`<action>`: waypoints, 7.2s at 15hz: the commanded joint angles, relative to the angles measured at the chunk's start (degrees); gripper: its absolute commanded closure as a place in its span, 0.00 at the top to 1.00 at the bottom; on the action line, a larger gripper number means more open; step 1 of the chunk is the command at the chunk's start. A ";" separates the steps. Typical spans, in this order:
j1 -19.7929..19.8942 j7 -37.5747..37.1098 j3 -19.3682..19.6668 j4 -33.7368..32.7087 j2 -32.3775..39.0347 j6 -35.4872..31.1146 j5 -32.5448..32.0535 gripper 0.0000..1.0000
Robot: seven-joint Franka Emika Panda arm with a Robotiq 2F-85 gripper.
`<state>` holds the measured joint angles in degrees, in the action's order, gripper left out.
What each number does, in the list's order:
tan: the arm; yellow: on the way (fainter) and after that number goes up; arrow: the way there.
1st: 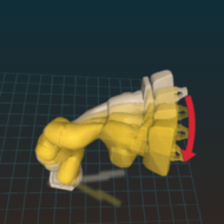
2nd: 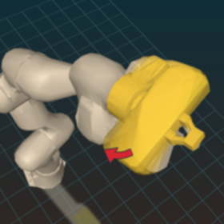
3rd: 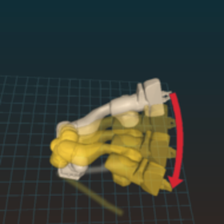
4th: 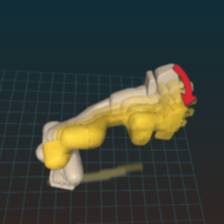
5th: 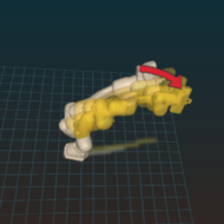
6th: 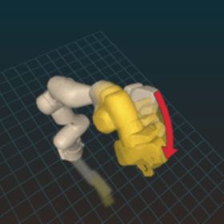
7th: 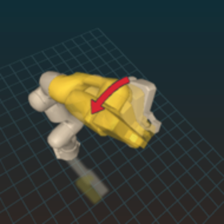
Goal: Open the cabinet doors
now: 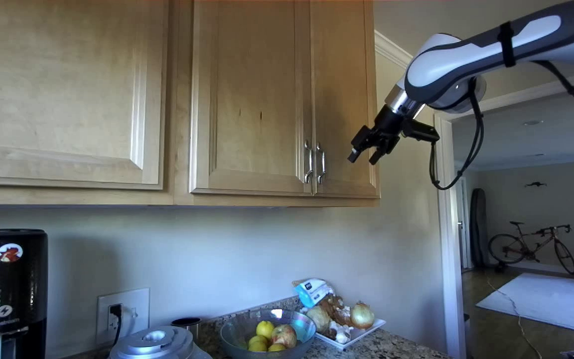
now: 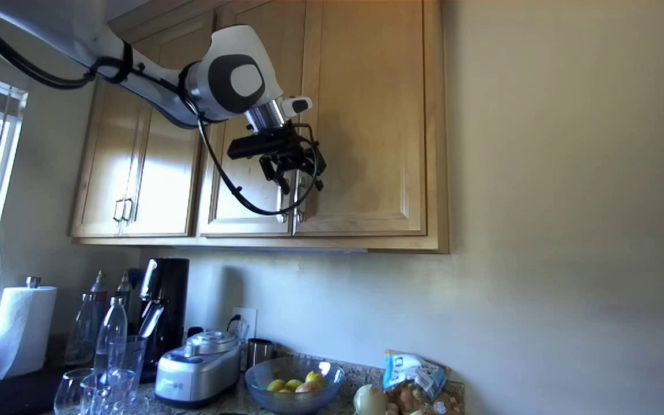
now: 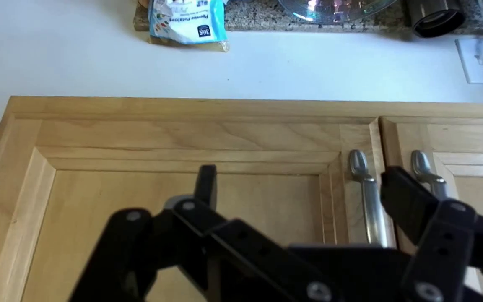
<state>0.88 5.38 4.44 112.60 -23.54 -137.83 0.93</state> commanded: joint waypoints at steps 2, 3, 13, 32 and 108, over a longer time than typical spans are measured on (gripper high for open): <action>-0.51 -3.01 -0.90 -4.59 4.48 1.65 2.83 1.00; -0.72 -3.24 -1.22 -5.07 4.90 1.72 3.26 1.00; 0.48 -6.21 -3.30 -10.63 9.61 -0.95 0.95 0.98; -0.52 -4.72 -4.30 -12.42 12.16 -2.55 2.17 0.21; -2.71 -4.21 -5.88 -1.08 6.66 -1.49 -8.56 1.00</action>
<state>-2.90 3.78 -0.96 115.25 -18.73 -138.07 -8.85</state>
